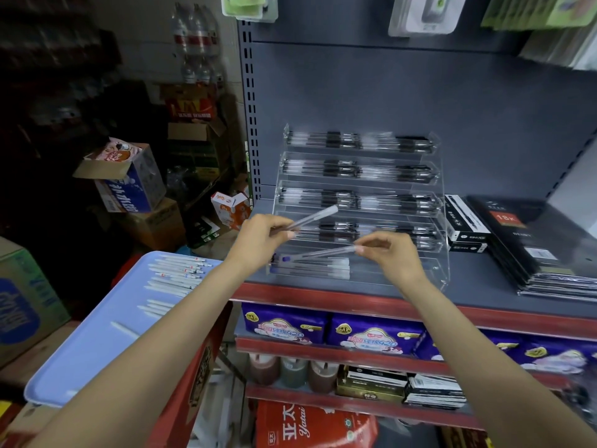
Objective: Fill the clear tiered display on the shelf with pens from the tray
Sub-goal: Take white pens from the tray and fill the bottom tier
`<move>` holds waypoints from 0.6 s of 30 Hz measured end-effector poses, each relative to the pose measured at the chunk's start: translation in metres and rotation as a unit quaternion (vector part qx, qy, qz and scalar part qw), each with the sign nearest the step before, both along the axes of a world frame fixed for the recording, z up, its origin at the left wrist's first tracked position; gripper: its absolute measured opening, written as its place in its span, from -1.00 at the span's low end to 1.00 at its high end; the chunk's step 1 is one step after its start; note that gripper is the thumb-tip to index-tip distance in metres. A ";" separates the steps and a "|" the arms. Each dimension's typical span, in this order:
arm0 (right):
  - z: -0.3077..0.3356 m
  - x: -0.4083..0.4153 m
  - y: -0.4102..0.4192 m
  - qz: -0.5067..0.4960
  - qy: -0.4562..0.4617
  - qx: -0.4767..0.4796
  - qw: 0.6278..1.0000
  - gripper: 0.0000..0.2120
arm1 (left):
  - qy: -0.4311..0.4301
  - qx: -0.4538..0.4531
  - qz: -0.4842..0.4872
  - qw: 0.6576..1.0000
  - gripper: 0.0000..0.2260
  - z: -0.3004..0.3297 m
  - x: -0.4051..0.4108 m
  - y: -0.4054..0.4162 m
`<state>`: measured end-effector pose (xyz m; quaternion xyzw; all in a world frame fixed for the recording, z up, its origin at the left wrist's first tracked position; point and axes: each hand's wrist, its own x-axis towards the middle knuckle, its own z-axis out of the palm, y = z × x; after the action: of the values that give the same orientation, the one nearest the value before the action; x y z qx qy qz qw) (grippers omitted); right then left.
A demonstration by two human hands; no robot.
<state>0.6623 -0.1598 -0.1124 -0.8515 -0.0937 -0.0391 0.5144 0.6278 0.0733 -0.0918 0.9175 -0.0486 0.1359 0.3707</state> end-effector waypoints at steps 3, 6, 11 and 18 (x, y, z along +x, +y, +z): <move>-0.007 0.000 0.002 -0.003 -0.001 -0.078 0.997 -0.93 | 0.011 -0.002 -0.003 1.000 -0.83 -0.001 0.000 0.001; -0.009 -0.001 0.009 -0.003 -0.012 -0.117 0.993 -0.91 | 0.023 -0.014 -0.004 1.000 -0.81 -0.004 -0.001 -0.003; -0.012 0.002 0.017 0.007 -0.044 -0.192 0.980 -0.91 | 0.038 -0.025 -0.006 0.999 -0.80 -0.006 0.001 -0.006; -0.016 0.004 0.022 0.021 -0.043 -0.269 0.962 -0.87 | 0.035 -0.012 -0.007 0.999 -0.78 -0.004 -0.005 -0.004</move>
<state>0.6667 -0.1382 -0.1281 -0.9537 -0.1407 -0.0388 0.2629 0.6233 0.0694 -0.0957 0.9166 -0.0407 0.1020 0.3844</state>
